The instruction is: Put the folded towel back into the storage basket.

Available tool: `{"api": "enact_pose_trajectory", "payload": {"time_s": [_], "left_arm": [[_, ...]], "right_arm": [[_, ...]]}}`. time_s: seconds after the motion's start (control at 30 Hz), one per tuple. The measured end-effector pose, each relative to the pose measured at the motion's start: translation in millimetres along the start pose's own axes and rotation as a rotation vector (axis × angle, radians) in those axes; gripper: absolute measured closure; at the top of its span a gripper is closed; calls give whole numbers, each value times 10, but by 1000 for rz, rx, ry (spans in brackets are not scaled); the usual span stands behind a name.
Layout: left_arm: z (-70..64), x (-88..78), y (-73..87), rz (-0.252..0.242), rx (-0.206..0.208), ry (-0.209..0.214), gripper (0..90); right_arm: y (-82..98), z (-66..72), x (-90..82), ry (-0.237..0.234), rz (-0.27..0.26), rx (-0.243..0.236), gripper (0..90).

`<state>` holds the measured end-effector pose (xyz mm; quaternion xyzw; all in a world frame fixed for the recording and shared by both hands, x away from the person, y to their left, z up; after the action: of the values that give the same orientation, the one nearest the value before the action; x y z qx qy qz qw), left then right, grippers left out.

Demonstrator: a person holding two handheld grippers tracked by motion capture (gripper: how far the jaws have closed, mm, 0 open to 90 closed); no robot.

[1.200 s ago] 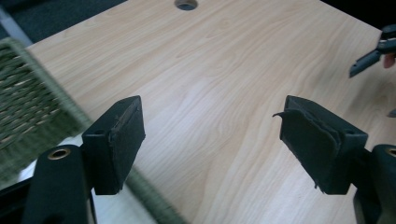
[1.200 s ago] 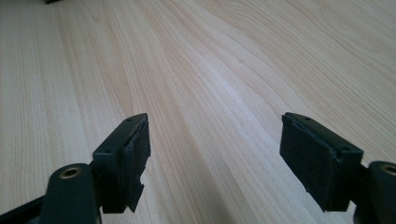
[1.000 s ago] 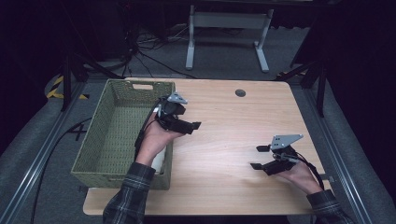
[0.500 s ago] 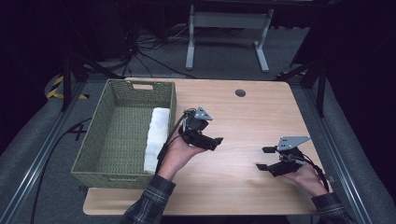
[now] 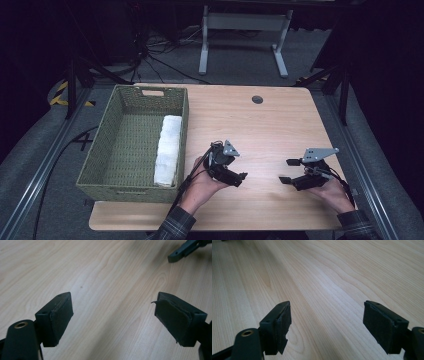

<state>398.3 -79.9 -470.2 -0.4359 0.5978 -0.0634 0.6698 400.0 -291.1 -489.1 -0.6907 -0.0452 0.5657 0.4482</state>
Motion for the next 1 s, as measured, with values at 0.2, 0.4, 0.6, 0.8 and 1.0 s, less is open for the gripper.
{"api": "enact_pose_trajectory", "payload": {"time_s": [0.2,0.4,0.6,0.8,1.0], "left_arm": [[-35,136,154,16,11,-12,156],[-43,244,291,45,26,-38,156],[-48,343,407,84,47,-54,156],[-45,406,461,101,56,-59,148],[-64,442,495,115,71,-52,136]], "right_arm": [[88,-47,-22,16,1,24,223],[211,-79,-21,29,23,54,213],[311,-109,-17,51,48,64,199],[409,-162,-19,83,70,78,181],[481,-215,-6,124,92,91,181]]}}
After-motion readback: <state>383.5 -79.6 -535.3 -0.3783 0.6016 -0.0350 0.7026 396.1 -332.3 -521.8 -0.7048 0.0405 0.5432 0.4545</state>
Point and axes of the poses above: each handheld gripper's, and its own axes: x roughly forward along the jaws, y roughly out of its underside, z roughly to its left, the point moved 9 cm from there along x, roughly forward along the jaws, and after that the axes turned 5 degrees about z, right-handed, at the moved point
